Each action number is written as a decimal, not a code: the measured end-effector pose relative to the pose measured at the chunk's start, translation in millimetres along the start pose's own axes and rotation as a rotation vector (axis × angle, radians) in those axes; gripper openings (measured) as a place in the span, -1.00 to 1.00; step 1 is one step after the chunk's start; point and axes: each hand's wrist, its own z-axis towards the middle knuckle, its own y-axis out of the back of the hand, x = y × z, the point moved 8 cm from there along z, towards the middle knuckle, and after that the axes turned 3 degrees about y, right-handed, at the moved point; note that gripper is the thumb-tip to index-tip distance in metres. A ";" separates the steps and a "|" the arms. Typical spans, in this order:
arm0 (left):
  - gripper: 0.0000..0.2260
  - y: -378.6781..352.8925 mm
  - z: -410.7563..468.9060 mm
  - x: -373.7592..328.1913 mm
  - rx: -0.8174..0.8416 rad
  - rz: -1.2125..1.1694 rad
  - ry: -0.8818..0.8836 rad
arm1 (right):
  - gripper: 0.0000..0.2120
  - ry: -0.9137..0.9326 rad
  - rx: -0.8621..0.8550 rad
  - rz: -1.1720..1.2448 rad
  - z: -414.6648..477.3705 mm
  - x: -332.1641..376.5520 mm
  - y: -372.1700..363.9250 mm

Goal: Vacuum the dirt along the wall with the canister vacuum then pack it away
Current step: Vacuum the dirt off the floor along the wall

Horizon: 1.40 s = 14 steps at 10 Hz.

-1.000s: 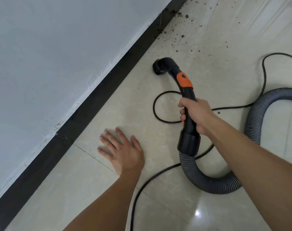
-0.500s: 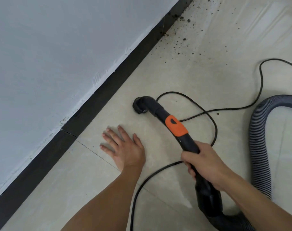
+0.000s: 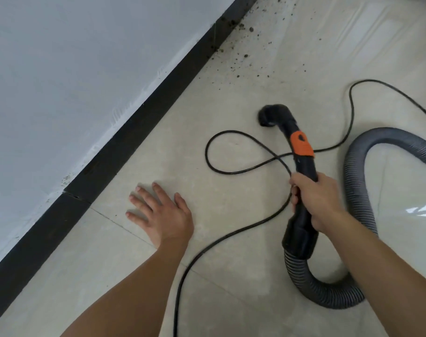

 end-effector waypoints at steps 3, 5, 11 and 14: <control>-0.39 4.3 -2.4 -1.1 -0.017 0.023 0.000 | -0.87 -0.050 -0.147 0.234 -62.7 -63.3 95.1; -0.41 6.9 -5.5 -3.2 -0.034 0.015 -0.012 | -0.86 -0.122 -0.123 0.301 -95.0 -95.9 111.8; -0.43 7.6 -7.4 -2.4 -0.046 -0.022 -0.050 | -0.84 -0.140 -0.011 0.111 -154.2 -130.1 111.7; -0.43 9.3 -7.3 -2.9 -0.030 -0.009 -0.051 | -0.87 -0.083 -0.089 0.040 -161.5 -130.0 107.6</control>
